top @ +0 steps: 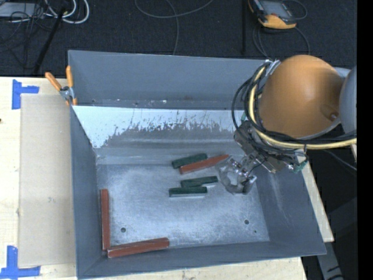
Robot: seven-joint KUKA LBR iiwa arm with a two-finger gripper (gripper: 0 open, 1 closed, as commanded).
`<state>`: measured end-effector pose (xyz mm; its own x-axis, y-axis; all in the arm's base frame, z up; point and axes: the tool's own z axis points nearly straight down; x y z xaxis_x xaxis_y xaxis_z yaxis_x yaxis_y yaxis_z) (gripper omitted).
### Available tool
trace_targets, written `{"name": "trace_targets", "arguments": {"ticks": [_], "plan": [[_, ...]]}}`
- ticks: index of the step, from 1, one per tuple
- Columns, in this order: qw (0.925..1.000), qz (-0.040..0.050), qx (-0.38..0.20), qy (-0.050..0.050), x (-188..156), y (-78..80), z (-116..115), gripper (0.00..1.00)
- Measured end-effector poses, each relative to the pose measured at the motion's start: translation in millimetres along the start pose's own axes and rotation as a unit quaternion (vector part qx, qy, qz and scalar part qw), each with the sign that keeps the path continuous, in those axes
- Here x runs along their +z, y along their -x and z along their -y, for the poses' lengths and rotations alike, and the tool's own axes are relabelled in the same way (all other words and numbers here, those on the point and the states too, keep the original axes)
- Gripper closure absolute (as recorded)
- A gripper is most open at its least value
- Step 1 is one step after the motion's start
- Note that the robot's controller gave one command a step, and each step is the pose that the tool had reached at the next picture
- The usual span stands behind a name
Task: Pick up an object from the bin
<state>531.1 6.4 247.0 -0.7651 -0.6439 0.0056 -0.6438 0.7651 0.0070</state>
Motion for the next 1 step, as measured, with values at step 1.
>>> {"name": "trace_targets", "arguments": {"ticks": [1], "plan": [[0.9998,0.0002,0.022,0.0,64.2,21.2,-34.7,1.0]]}}
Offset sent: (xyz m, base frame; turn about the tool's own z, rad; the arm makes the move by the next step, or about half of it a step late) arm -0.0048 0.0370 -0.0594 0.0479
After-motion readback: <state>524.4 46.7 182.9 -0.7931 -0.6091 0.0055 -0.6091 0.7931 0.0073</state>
